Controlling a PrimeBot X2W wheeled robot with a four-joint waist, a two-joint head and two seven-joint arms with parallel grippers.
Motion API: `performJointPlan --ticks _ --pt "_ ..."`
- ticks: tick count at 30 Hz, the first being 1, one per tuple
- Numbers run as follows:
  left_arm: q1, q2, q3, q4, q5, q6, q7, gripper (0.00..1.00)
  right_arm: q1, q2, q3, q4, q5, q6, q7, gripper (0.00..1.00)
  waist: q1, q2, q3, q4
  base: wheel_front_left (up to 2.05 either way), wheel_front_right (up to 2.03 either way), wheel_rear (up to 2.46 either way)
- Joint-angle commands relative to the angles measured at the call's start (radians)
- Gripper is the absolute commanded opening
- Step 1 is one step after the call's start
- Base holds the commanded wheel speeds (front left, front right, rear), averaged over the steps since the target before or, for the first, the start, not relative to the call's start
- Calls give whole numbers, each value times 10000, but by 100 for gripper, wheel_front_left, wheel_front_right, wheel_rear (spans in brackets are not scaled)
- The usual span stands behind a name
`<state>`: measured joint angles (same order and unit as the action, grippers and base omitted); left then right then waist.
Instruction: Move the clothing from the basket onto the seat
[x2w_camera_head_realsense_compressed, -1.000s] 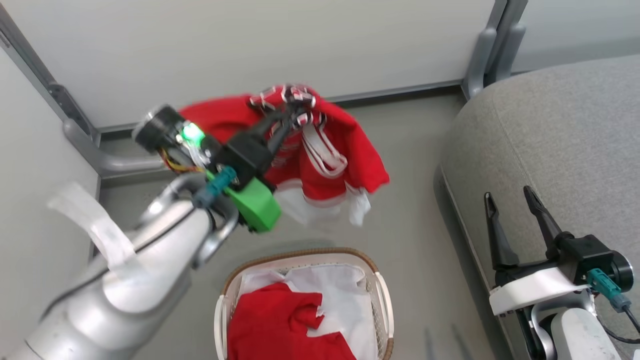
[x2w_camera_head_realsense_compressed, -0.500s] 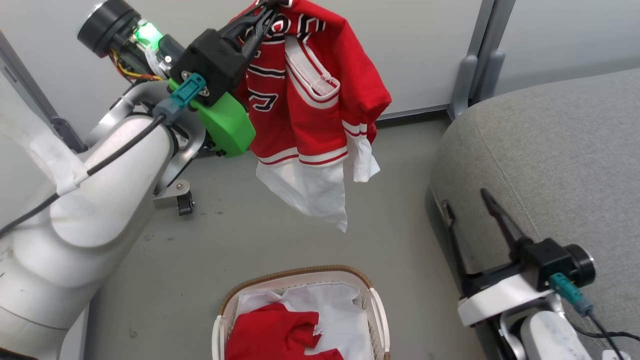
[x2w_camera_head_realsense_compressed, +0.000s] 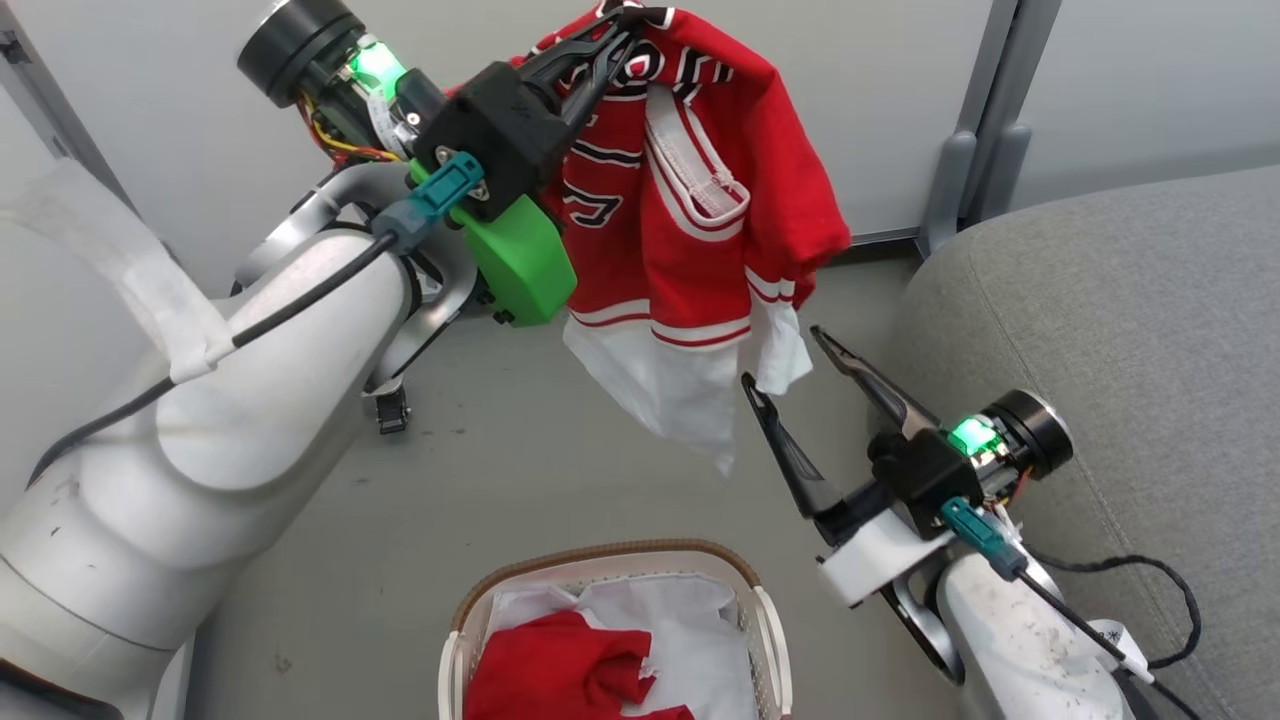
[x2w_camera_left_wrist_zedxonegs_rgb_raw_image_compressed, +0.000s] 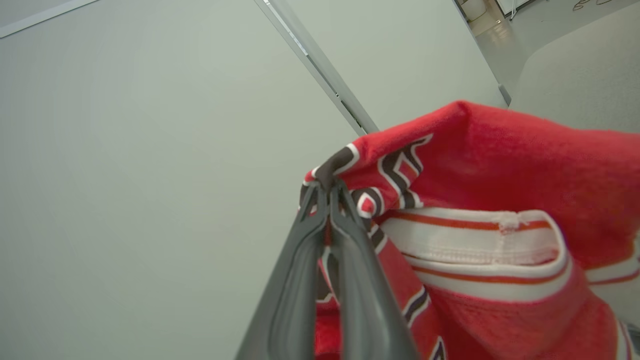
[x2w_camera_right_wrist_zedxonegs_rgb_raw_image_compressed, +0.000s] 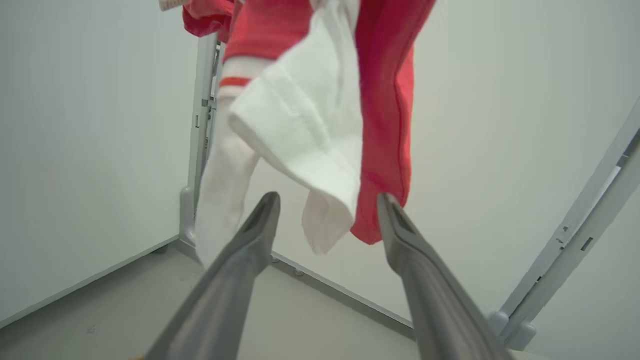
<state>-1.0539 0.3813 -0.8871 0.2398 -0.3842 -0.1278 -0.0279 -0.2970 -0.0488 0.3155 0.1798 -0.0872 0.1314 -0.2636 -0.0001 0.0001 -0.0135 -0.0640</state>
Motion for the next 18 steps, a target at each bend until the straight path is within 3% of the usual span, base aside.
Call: performJointPlan --ticks 1,10,18 --pt "-199 -84 -57 60 -115 -16 -48 0 -225 -32 -2 92 -98 -14 -18 100 1 -1 24 96 0 0 0" --pt "-311 -257 -423 113 -301 -19 -120 0 -907 -28 -799 -369 -193 -14 -19 100 1 -1 41 295 0 0 0" --pt "-221 -255 -577 45 -508 -20 -120 0 -1346 -30 -859 -794 -154 -14 -16 100 1 -1 78 307 0 0 0"
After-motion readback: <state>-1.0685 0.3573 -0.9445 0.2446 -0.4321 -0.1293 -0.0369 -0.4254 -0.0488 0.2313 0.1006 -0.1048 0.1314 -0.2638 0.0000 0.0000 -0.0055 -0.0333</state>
